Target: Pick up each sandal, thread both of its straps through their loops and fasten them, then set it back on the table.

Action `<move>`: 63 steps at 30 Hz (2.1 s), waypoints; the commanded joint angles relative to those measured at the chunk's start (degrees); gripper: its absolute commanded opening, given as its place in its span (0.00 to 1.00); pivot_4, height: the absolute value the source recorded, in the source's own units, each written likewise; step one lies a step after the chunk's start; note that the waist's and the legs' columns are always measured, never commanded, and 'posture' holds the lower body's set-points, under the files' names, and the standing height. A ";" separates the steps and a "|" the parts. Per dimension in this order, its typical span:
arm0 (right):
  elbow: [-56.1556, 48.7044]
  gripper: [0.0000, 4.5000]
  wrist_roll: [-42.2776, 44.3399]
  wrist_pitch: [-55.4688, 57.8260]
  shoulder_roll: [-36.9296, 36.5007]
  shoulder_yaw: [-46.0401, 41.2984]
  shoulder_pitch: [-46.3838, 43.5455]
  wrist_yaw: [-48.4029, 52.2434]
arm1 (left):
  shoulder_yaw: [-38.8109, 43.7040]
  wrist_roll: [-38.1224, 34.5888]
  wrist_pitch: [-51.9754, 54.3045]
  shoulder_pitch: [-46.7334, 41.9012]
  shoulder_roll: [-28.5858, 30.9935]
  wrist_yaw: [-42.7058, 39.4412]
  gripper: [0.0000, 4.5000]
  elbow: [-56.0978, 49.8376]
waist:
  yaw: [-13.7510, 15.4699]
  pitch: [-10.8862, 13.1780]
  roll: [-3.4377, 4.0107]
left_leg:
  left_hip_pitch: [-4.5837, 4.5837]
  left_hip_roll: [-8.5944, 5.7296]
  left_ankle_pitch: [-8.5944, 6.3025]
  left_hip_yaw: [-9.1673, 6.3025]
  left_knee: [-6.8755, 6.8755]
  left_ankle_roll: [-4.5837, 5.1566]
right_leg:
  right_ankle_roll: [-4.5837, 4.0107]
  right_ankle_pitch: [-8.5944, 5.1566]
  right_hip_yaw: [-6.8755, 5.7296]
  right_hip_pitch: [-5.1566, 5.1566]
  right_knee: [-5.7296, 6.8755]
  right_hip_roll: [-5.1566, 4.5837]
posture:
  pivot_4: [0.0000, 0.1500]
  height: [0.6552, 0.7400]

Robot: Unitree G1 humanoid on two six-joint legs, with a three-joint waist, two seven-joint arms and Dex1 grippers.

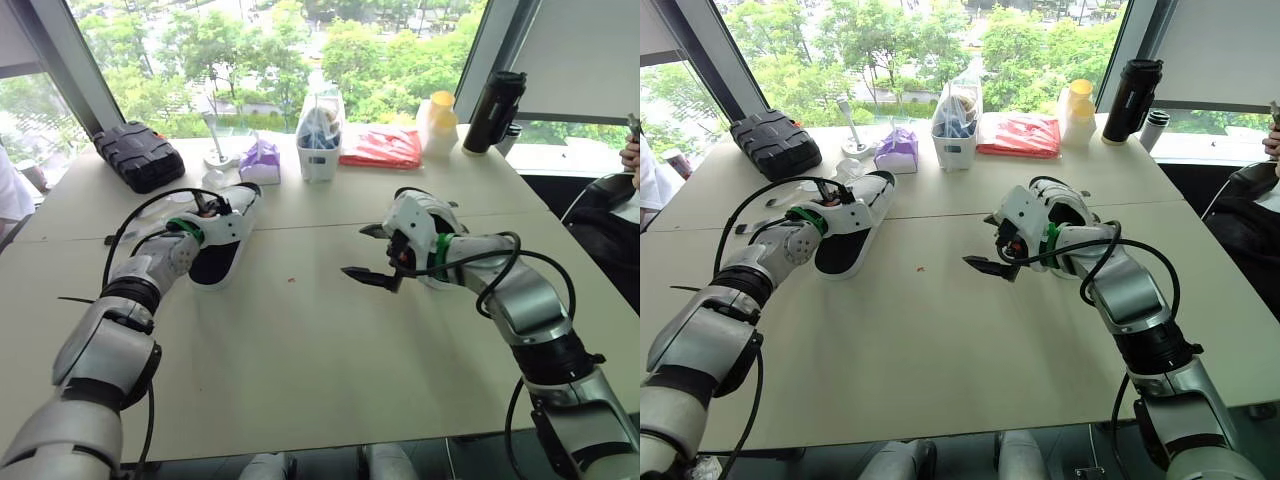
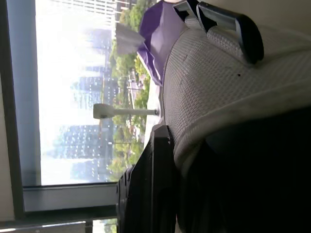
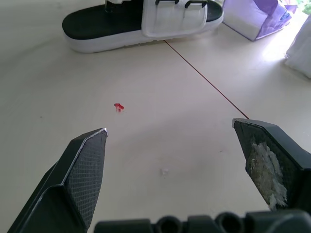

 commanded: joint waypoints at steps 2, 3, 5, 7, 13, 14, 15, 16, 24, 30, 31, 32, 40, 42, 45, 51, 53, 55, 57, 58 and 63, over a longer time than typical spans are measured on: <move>0.72 1.00 -0.69 -2.69 -2.29 -1.92 -1.01 0.71 | -2.94 3.71 -18.55 -0.53 5.76 2.58 0.01 -10.02 | 0.05 0.00 0.00 | -0.12 0.00 0.00 0.00 0.01 -0.01 | 0.00 0.00 0.00 -0.11 -0.01 -0.03 | 1.00 1.00; 1.29 1.00 -0.79 -3.13 -2.73 -2.09 -1.01 0.79 | -3.20 2.72 -24.37 -0.23 6.39 1.37 0.01 -10.86 | 0.11 0.00 0.00 | -0.15 -0.01 0.00 0.00 0.01 -0.01 | 0.00 0.00 0.00 -0.14 -0.01 -0.08 | 1.00 1.00; 2.10 1.00 -0.82 -3.75 -3.39 -2.35 -1.06 0.90 | -4.17 4.33 -30.87 -0.08 7.73 1.95 0.01 -12.81 | 0.10 0.00 0.00 | -0.16 -0.04 0.00 0.00 0.01 0.00 | 0.00 0.00 0.00 -0.13 -0.02 -0.11 | 1.00 1.00; 3.09 1.00 -0.99 -4.41 -3.99 -2.59 -1.17 0.97 | -5.26 5.98 -37.44 -0.06 8.39 2.25 0.01 -13.98 | 0.07 0.00 0.00 | -0.17 -0.13 0.00 0.01 0.02 0.00 | 0.00 0.00 0.00 -0.13 -0.02 -0.15 | 1.00 1.00; 4.45 1.00 -1.29 -5.33 -4.49 -3.00 -1.54 0.77 | -7.13 14.29 -48.72 0.26 8.67 5.93 0.01 -18.07 | -0.10 0.00 0.00 | -0.17 -0.15 -0.01 0.03 0.03 0.03 | 0.01 0.00 0.00 -0.13 -0.01 -0.13 | 1.00 1.00; 4.38 1.00 -1.38 -5.33 -4.46 -3.02 -1.48 0.82 | -7.14 15.14 -49.32 0.48 8.44 6.42 0.01 -18.16 | -0.12 0.00 0.00 | -0.17 -0.15 -0.01 0.04 0.03 0.04 | 0.01 0.00 0.00 -0.13 0.00 -0.12 | 1.00 1.00; 4.13 1.00 -1.53 -5.32 -4.47 -2.93 -1.32 0.85 | -7.47 16.81 -49.56 0.84 8.27 7.36 0.01 -18.57 | -0.11 0.00 0.00 | -0.17 -0.15 -0.02 0.04 0.03 0.05 | 0.01 0.00 0.00 -0.13 0.00 -0.12 | 1.00 1.00; 3.93 1.00 -1.59 -5.30 -4.44 -2.85 -1.21 0.88 | -7.50 17.94 -49.65 1.16 8.09 8.34 0.01 -18.72 | -0.10 0.00 0.00 | -0.17 -0.15 -0.02 0.04 0.04 0.06 | 0.01 0.00 0.00 -0.13 0.00 -0.12 | 1.00 1.00; 3.28 1.00 -1.74 -5.26 -3.93 -2.14 -0.99 0.88 | -7.74 23.47 -50.24 3.84 7.61 14.49 0.01 -21.34 | -0.05 0.00 0.00 | -0.17 -0.16 -0.06 0.04 0.08 0.14 | 0.01 0.00 0.00 -0.12 0.03 -0.12 | 1.00 1.00; 3.21 1.00 -1.91 -5.42 -3.62 -1.86 -1.19 0.93 | -7.79 25.03 -51.40 4.69 7.82 17.78 0.01 -22.92 | -0.04 0.00 0.01 | -0.16 -0.16 -0.07 0.04 0.09 0.15 | 0.01 0.00 0.00 -0.11 0.03 -0.13 | 1.00 1.00; 3.20 1.00 -1.93 -5.43 -3.58 -1.85 -1.21 0.94 | -7.90 25.16 -51.61 4.69 7.81 17.99 0.01 -22.96 | -0.04 0.00 0.01 | -0.16 -0.16 -0.07 0.04 0.09 0.16 | 0.01 0.00 0.00 -0.11 0.03 -0.13 | 1.00 1.00; 3.21 1.00 -2.04 -5.53 -3.50 -1.72 -1.23 0.92 | -8.23 24.62 -52.71 4.69 7.52 17.66 0.01 -22.19 | -0.06 0.00 0.01 | -0.16 -0.16 -0.07 0.04 0.09 0.16 | 0.01 0.00 0.00 -0.11 0.03 -0.13 | 1.00 1.00; 2.75 1.00 -2.34 -5.39 -3.18 -1.57 -1.07 0.65 | -9.07 22.92 -55.18 3.93 5.65 15.14 0.32 -17.70 | -0.06 -0.01 0.02 | -0.15 -0.17 -0.07 0.05 0.09 0.15 | 0.01 0.00 0.00 -0.11 0.04 -0.12 | 1.00 1.00; 2.67 1.00 -2.43 -5.34 -3.07 -1.46 -1.06 0.52 | -9.06 22.71 -55.45 3.83 5.58 14.44 0.52 -17.17 | -0.07 -0.01 0.02 | -0.15 -0.17 -0.06 0.05 0.10 0.14 | 0.01 0.00 0.00 -0.10 0.04 -0.12 | 1.00 1.00; 2.66 1.00 -2.53 -5.36 -3.00 -1.30 -1.08 0.41 | -8.78 21.61 -55.44 4.25 6.45 12.29 0.85 -16.09 | -0.08 -0.02 0.01 | -0.14 -0.17 -0.07 0.05 0.10 0.15 | 0.02 0.01 0.00 -0.09 0.05 -0.12 | 1.00 1.00; 2.34 1.00 -2.50 -5.17 -3.06 -0.94 -0.74 0.44 | -7.24 16.43 -55.98 6.07 12.65 7.15 0.99 -14.08 | -0.55 -0.04 0.02 | -0.04 -0.14 -0.11 0.05 0.11 0.22 | 0.02 0.01 0.01 -0.05 0.09 -0.09 | 1.00 1.00; 2.22 1.00 -2.43 -5.11 -3.10 -0.86 -0.61 0.52 | -6.92 14.02 -56.24 6.67 14.39 5.16 0.99 -13.28 | -0.47 -0.05 0.03 | 0.00 -0.12 -0.15 0.06 0.10 0.29 | 0.02 0.00 0.02 -0.03 0.11 -0.07 | 1.00 1.00; 2.51 1.00 -2.53 -5.35 -3.04 -0.67 -0.68 0.55 | -7.02 9.10 -56.99 7.47 17.17 1.57 0.99 -10.25 | -0.32 -0.05 0.03 | 0.05 -0.12 -0.17 0.05 0.10 0.34 | 0.02 0.01 0.02 0.03 0.12 -0.08 | 1.00 1.00; 2.88 1.00 -2.48 -5.44 -2.91 -0.61 -0.83 0.62 | -7.23 2.43 -56.94 8.46 18.91 -2.85 0.99 -6.81 | -0.35 -0.05 0.02 | 0.07 -0.12 -0.20 0.06 0.11 0.39 | 0.02 0.00 0.02 0.05 0.12 -0.08 | 1.00 1.00; 2.97 1.00 -2.45 -5.51 -2.85 -0.60 -0.85 0.68 | -7.58 -1.89 -56.28 9.02 18.89 -6.16 0.99 -4.88 | -0.35 -0.06 0.03 | 0.09 -0.12 -0.22 0.05 0.11 0.42 | 0.02 0.00 0.02 0.06 0.12 -0.08 | 1.00 1.00; 3.33 1.00 -2.41 -6.24 -2.27 -0.24 -0.78 0.97 | -5.48 -42.73 -33.18 21.00 19.39 -36.82 0.99 -16.79 | -0.32 -0.11 0.14 | 0.14 0.05 -0.23 0.03 0.13 0.45 | 0.01 0.00 0.04 0.11 0.16 -0.14 | 1.00 1.00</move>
